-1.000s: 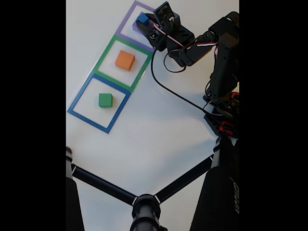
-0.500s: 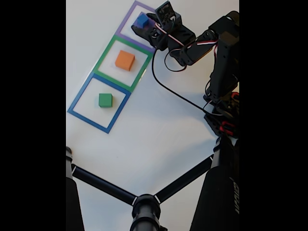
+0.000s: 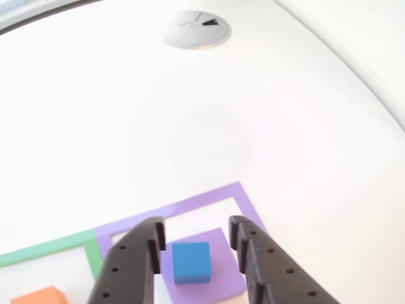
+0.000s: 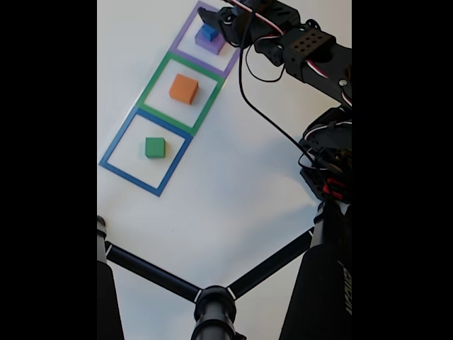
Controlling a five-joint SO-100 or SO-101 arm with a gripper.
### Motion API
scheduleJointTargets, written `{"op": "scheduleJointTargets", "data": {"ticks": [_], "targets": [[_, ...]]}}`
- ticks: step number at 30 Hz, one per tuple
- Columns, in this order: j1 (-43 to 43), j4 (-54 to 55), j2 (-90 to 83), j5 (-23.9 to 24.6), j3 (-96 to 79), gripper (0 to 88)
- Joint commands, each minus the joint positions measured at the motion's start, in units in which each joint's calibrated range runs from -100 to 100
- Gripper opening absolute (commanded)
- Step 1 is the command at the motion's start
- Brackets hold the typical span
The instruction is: Tower of hanoi
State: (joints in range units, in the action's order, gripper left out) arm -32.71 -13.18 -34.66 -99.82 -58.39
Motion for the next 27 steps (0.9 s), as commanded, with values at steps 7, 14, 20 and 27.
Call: {"op": "scheduleJointTargets", "data": {"ticks": [7,14,20,27], "targets": [[8.7,-44.8,-21.3,-0.2,21.4,0.0],[20.1,-66.7,-22.8,-0.2,41.9,0.0],[29.8,-70.5,-24.2,0.0,46.5,0.0],[36.8,-70.5,-24.1,1.5,46.3,0.0]]}}
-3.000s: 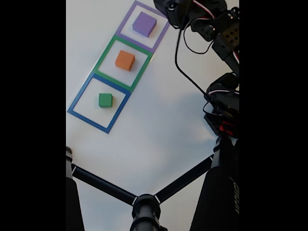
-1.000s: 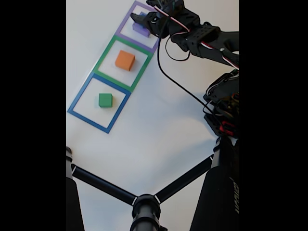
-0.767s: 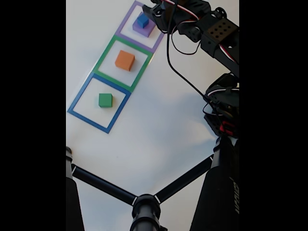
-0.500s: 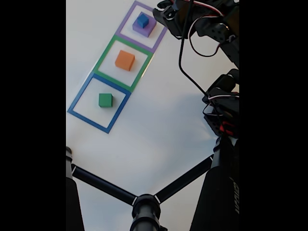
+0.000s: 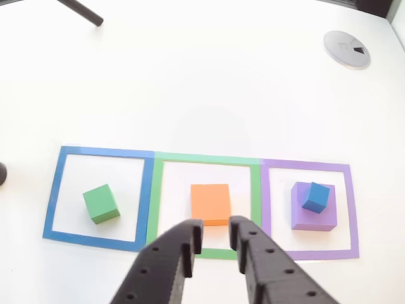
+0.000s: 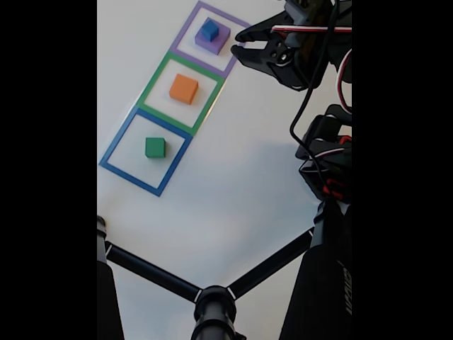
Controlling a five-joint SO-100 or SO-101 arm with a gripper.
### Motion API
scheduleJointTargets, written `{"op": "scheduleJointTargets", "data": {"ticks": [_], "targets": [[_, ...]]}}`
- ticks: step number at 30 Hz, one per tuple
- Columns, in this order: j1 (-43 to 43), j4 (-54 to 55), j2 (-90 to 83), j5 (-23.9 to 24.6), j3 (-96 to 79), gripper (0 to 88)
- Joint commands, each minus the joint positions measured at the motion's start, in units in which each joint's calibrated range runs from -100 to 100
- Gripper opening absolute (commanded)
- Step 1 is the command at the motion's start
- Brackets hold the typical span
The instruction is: Tower of hanoi
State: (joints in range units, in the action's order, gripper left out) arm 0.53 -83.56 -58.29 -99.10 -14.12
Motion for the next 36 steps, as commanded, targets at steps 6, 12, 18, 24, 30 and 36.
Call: {"op": "scheduleJointTargets", "data": {"ticks": [6,12,18,24,30,36], "targets": [[9.3,-0.3,-0.2,2.5,1.3,0.0],[14.3,-0.3,0.2,3.7,0.2,0.0],[16.9,4.0,0.2,-0.2,-8.9,9.0],[17.4,22.2,0.2,1.6,-24.9,21.7],[18.4,49.1,1.7,0.8,-43.2,30.6],[19.6,79.2,9.1,-0.9,-59.1,33.4]]}}
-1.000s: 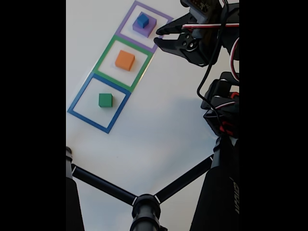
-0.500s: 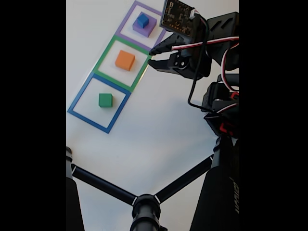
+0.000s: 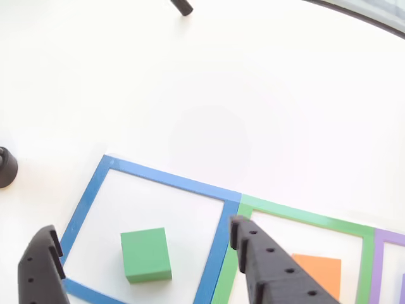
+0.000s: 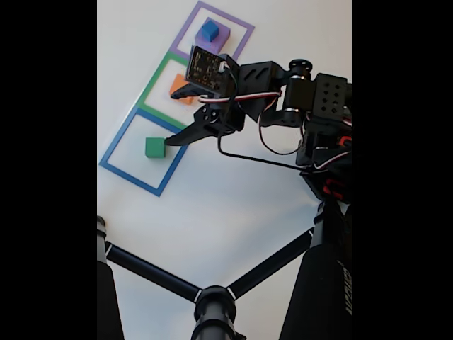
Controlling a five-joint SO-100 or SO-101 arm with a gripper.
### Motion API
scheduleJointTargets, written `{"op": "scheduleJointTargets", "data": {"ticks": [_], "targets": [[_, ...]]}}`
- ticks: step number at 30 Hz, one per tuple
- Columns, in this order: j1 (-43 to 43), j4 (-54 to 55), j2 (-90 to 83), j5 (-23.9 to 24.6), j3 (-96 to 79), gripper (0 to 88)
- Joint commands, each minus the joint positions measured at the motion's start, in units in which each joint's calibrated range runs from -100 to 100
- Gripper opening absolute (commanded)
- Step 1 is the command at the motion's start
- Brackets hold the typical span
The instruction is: Tower of hanoi
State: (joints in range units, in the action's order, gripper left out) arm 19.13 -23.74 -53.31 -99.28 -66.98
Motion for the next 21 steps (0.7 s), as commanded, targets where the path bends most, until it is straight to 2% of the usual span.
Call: {"op": "scheduleJointTargets", "data": {"ticks": [1,10,21], "targets": [[1.3,23.0,5.7,-0.7,-7.8,33.5],[2.2,55.4,24.6,-0.7,-19.4,35.1],[2.3,81.7,53.9,-0.7,-15.9,34.9]]}}
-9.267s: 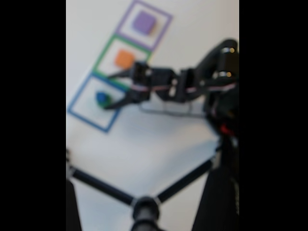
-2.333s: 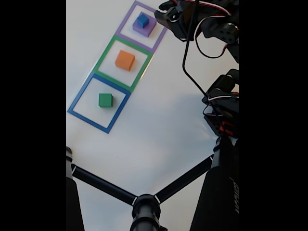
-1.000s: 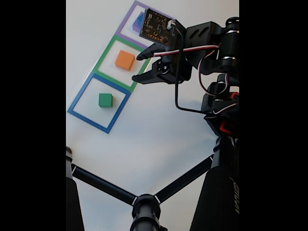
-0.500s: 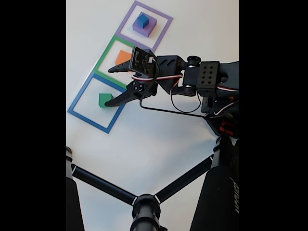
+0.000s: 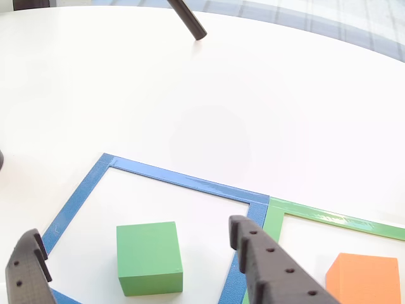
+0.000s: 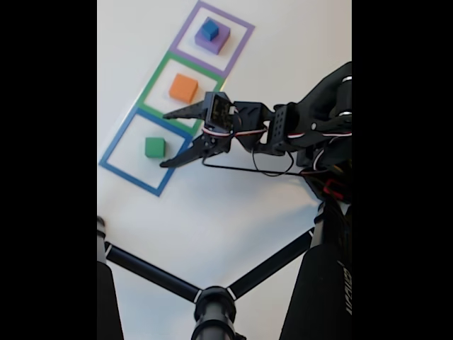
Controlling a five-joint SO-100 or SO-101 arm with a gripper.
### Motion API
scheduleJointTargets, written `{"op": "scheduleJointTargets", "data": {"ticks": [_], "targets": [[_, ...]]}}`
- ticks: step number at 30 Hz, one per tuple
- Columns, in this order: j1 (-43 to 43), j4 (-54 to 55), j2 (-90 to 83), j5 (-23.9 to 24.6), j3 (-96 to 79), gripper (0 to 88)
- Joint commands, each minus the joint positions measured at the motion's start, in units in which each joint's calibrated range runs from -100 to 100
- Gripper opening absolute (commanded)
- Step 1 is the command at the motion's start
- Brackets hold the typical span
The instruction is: Tower of hanoi
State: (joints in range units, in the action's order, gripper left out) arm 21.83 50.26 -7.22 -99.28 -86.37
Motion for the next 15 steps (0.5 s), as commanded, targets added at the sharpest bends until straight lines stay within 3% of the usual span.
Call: {"op": "scheduleJointTargets", "data": {"ticks": [1,8,15], "targets": [[-0.6,9.4,10.4,-0.7,4.5,34.9],[-0.8,18.2,27.0,-0.7,13.7,34.6],[1.1,18.6,33.3,-0.7,18.0,33.1]]}}
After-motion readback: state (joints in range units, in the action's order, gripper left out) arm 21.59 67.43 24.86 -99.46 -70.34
